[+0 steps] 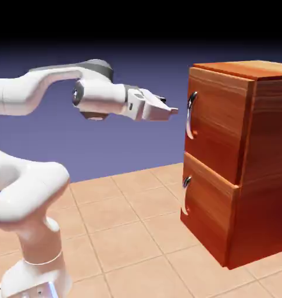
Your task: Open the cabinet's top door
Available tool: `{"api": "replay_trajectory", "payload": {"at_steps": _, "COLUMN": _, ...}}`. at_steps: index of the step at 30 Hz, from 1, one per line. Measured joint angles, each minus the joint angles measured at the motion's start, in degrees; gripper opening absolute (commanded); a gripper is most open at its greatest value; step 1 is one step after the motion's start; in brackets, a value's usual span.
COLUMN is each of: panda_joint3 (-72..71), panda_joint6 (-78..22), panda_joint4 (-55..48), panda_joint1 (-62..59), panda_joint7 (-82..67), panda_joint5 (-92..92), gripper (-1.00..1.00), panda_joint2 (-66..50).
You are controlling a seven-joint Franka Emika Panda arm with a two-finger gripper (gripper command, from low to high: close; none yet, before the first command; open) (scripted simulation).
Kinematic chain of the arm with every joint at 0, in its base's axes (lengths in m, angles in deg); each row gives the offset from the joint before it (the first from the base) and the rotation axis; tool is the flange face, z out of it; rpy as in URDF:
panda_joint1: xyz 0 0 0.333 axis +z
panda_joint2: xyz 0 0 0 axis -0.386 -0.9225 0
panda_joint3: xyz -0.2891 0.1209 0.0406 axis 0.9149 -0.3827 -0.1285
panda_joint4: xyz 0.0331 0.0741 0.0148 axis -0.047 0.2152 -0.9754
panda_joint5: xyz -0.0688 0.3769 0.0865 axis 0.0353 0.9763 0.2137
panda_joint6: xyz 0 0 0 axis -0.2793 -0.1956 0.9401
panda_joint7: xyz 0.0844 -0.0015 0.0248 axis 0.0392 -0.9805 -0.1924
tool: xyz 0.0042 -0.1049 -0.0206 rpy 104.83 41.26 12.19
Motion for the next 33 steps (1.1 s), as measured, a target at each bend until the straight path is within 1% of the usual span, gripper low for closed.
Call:
{"api": "replay_trajectory", "payload": {"at_steps": 13, "panda_joint3": -14.6, "panda_joint6": -4.2, "panda_joint4": -2.2, "panda_joint1": -12.2, "panda_joint7": -17.4, "panda_joint5": 32.4, "gripper": 0.00, "panda_joint2": 10.4}}
{"api": "replay_trajectory", "payload": {"at_steps": 15, "panda_joint3": -14.6, "panda_joint6": -4.2, "panda_joint4": -2.2, "panda_joint1": -12.2, "panda_joint7": -17.4, "panda_joint5": 32.4, "gripper": 0.00, "panda_joint2": 10.4}}
{"api": "replay_trajectory", "payload": {"at_steps": 19, "panda_joint3": -17.1, "panda_joint6": -6.4, "panda_joint4": -8.1, "panda_joint1": -20.4, "panda_joint7": -18.0, "panda_joint5": 34.7, "gripper": 0.00, "panda_joint2": 9.2}}
{"api": "replay_trajectory", "payload": {"at_steps": 20, "panda_joint3": -17.6, "panda_joint6": -6.9, "panda_joint4": -9.4, "panda_joint1": -22.2, "panda_joint7": -18.1, "panda_joint5": 35.2, "gripper": -1.00, "panda_joint2": 8.9}}
{"api": "replay_trajectory", "payload": {"at_steps": 22, "panda_joint3": -17.6, "panda_joint6": -6.9, "panda_joint4": -9.4, "panda_joint1": -22.2, "panda_joint7": -18.1, "panda_joint5": 35.2, "gripper": -1.00, "panda_joint2": 8.9}}
{"api": "replay_trajectory", "payload": {"at_steps": 28, "panda_joint3": -10.9, "panda_joint6": -21.9, "panda_joint4": 2.1, "panda_joint1": -15.2, "panda_joint7": -22.0, "panda_joint5": 32.8, "gripper": -1.00, "panda_joint2": 9.0}}
{"api": "replay_trajectory", "payload": {"at_steps": 33, "panda_joint3": -4.2, "panda_joint6": -34.4, "panda_joint4": 9.7, "panda_joint1": -12.0, "panda_joint7": -24.8, "panda_joint5": 28.2, "gripper": -1.00, "panda_joint2": 8.6}}
